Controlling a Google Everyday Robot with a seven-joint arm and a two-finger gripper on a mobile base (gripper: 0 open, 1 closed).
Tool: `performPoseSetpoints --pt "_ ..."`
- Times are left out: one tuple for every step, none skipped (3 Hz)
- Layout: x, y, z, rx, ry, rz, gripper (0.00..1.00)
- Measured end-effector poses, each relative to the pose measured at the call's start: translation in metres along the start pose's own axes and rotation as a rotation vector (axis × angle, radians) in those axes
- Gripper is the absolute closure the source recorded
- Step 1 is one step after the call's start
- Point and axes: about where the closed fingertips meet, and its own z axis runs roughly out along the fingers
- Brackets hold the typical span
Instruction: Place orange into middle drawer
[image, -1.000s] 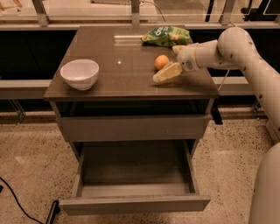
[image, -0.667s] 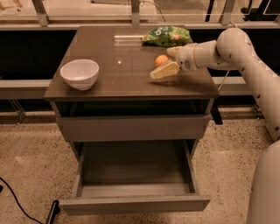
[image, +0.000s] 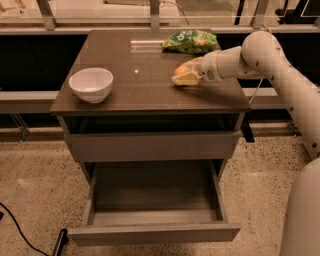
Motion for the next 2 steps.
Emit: performPoseSetpoints --pt "0.0047 0.0022 0.0008 0.015 0.049 -0.004 0.87" --pt "-0.0001 0.0057 -0.0063 0.022 0.065 -0.015 1.00"
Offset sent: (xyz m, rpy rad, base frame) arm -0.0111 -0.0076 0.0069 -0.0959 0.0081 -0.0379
